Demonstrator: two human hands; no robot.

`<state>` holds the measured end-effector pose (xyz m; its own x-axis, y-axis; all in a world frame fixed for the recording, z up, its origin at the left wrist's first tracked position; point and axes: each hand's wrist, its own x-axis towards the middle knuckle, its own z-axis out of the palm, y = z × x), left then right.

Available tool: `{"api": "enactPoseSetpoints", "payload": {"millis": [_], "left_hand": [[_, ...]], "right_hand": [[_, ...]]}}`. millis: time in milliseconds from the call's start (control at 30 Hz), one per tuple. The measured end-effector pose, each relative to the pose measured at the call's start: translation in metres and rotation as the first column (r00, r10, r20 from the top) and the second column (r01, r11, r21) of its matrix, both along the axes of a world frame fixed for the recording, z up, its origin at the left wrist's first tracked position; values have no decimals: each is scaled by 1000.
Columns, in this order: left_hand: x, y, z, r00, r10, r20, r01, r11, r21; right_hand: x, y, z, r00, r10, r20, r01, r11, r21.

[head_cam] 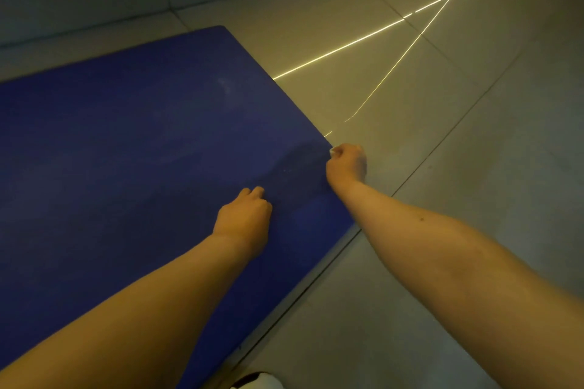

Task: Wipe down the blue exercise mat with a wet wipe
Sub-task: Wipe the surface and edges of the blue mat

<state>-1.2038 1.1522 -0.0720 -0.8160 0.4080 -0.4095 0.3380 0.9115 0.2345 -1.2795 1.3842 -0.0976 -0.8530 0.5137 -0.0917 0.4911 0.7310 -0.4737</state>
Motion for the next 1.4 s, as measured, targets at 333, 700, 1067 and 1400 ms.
{"api": "enactPoseSetpoints", "payload": {"millis": [333,700,1067,1400], "left_hand": [[-35,-37,0,936,295,-192,-316,945,-88],[-56,-57,-2,953,297,-57,-300,951,-69],[-60,-57,-8,938,330,-109,-336,941,-45],[-59,-58,-7,956,283,-76,-290,951,-107]], "right_hand": [[101,-109,-10,697,701,-149,-716,693,-88],[-56,-32,-11,997,69,-32,-68,997,43],[68,-147,-6,606,788,-112,-796,603,-62],[-75,-33,-5,981,195,21,-195,953,231]]}}
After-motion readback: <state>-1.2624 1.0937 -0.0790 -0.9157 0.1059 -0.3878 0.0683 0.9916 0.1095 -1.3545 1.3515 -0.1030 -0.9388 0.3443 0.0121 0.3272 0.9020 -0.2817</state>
